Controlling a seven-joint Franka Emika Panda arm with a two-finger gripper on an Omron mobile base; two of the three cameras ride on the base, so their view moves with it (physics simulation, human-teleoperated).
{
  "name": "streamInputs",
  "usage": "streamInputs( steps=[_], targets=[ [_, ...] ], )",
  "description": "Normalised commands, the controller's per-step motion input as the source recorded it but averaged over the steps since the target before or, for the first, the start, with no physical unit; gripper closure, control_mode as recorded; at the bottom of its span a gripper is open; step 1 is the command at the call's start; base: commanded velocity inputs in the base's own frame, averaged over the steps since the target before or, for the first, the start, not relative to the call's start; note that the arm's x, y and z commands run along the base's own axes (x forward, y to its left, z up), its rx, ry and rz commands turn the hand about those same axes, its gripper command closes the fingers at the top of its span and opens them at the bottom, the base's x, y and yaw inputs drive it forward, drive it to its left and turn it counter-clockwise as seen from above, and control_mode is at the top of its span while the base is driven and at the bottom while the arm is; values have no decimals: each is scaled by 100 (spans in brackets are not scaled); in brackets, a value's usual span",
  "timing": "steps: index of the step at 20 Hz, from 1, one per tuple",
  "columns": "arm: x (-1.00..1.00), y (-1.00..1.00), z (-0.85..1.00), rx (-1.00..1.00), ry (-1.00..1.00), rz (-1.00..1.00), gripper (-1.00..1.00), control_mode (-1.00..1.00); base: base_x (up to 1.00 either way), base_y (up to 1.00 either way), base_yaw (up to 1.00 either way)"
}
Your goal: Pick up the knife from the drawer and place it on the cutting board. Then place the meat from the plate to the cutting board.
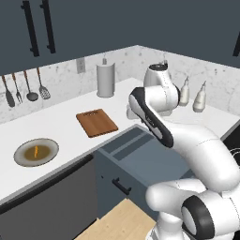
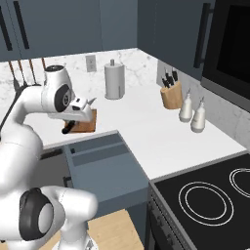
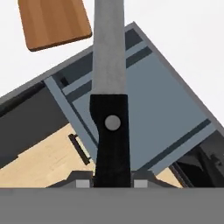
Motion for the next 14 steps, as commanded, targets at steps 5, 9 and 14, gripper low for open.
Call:
streamInputs(
  steps=[5,9,14],
  targets=[
    [75,13,-38,0,-31,42,100,-100,0,0,0],
    [70,3,-7,0,-5,14,100,-100,0,0,0],
    [70,50,2,-1,5,4,100,-100,0,0,0]
  ],
)
